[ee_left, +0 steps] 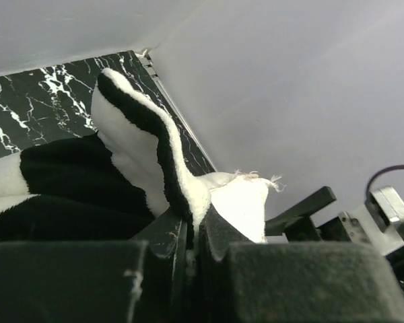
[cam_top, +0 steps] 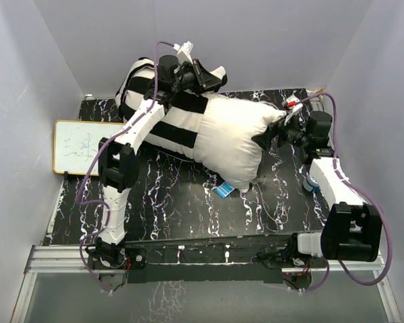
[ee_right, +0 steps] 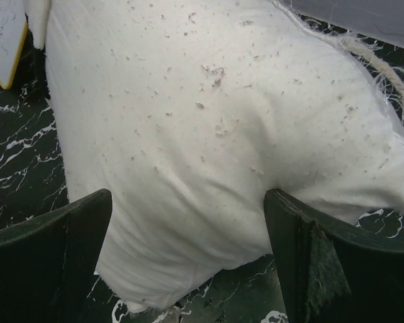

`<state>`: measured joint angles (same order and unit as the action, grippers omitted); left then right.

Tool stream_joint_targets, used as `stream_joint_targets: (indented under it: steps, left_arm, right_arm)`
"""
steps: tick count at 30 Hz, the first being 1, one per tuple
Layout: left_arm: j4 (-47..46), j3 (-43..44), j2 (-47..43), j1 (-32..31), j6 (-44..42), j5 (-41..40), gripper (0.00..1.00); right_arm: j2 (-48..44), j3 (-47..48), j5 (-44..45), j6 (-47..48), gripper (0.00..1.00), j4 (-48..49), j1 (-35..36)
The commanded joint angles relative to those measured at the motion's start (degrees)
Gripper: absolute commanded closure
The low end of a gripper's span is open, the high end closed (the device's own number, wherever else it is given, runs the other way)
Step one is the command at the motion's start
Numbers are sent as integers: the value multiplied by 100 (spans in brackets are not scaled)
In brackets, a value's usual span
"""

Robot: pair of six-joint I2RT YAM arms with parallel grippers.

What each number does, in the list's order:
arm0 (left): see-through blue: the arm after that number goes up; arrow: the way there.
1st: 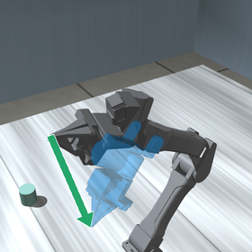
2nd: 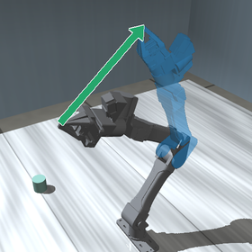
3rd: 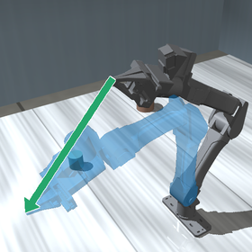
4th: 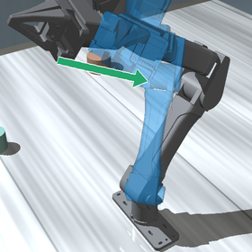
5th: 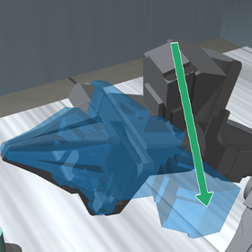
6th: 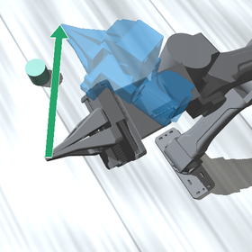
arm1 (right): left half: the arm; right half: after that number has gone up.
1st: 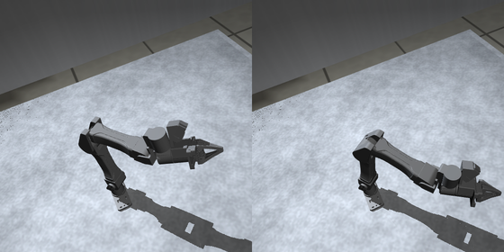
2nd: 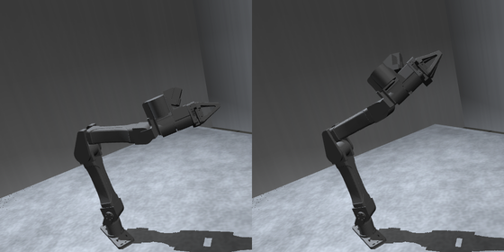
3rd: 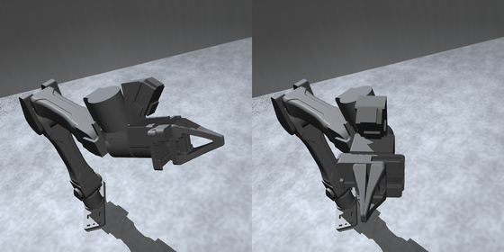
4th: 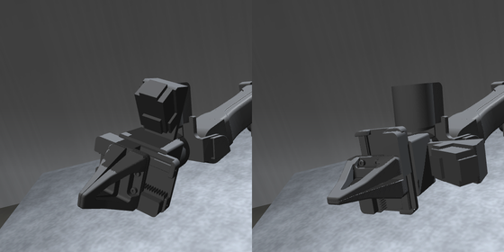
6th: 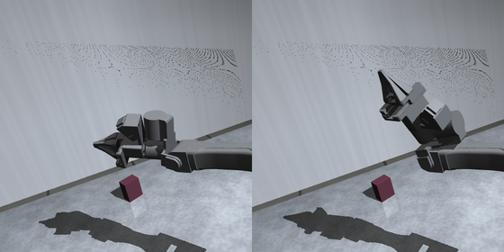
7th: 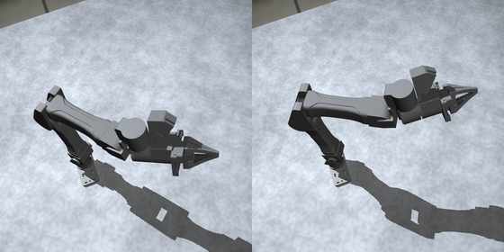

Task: Put the pillow into the pillowcase
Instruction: Stuff the pillow into the pillowcase.

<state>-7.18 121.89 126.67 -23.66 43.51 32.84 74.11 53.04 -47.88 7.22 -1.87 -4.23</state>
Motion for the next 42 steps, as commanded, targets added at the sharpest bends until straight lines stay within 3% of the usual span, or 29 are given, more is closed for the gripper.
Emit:
stream_joint_targets:
  steps: [1, 3, 4, 5, 7, 8, 11, 14, 18, 20, 24, 27, 29, 32, 35, 39, 42]
  left_arm:
    - [-162, 250, -497, -366, -356, 540, 100]
    - [-85, 358, -509, -620, -478, 583, 100]
    - [-39, 419, -514, -763, -543, 597, 100]
    - [33, 508, -512, -923, -617, 594, 100]
    - [257, 784, -461, -1265, -798, 581, 100]
    - [380, 928, -422, -1411, -862, 570, 100]
    - [408, 1106, -335, -1769, -873, 579, 100]
    - [216, 1037, -180, -1925, -772, 514, 100]
    - [264, 965, 216, -1932, -701, 402, 100]
    - [66, 891, 382, -1932, -519, 385, 93]
    - [-128, 1190, 647, -1938, -247, 292, 60]
    - [849, 1486, 383, -1925, -1080, -5, 39]
    - [1532, 1061, -277, -1923, -1910, -666, 30]
    - [2038, -577, -1795, -1922, -3017, -1533, 20]
    - [1714, -3060, -3604, -1908, -3416, -2329, 9]
    - [1206, -5684, -5690, -1855, -2856, -2987, 3]
    - [619, -7157, -6338, -1658, -2003, -2944, 3]
  right_arm:
    - [416, -508, -135, -1801, 1, 2299, 180]
    - [876, -380, -173, -2271, 1, 2809, 457]
    - [1089, -208, -174, -2433, 7, 2955, 623]
    - [1282, 7, -214, -2630, 23, 3100, 753]
    - [1508, 485, -347, -3199, 68, 3416, 859]
    - [1501, 654, -353, -3498, 79, 3666, 895]
    - [1134, 601, -174, -4665, 92, 4670, 907]
    - [923, 254, -137, -5048, 92, 4645, 924]
    - [661, -601, 144, -3830, 90, 3444, 706]
    - [538, -968, 202, -3414, 85, 3141, 483]
    - [698, -1095, 552, -2574, 67, 2496, 92]
    - [912, -941, 191, -2380, 51, 2301, -402]
    - [911, -786, -203, -2162, 36, 2116, -650]
    - [648, -387, -850, -1322, 15, 1547, -933]
    - [197, 126, -1137, 55, 2, 494, -1124]
    - [-145, 1042, -1060, 2026, 1, -1361, -1203]
    - [7, 1682, -2151, 3217, 1, -2485, -1196]
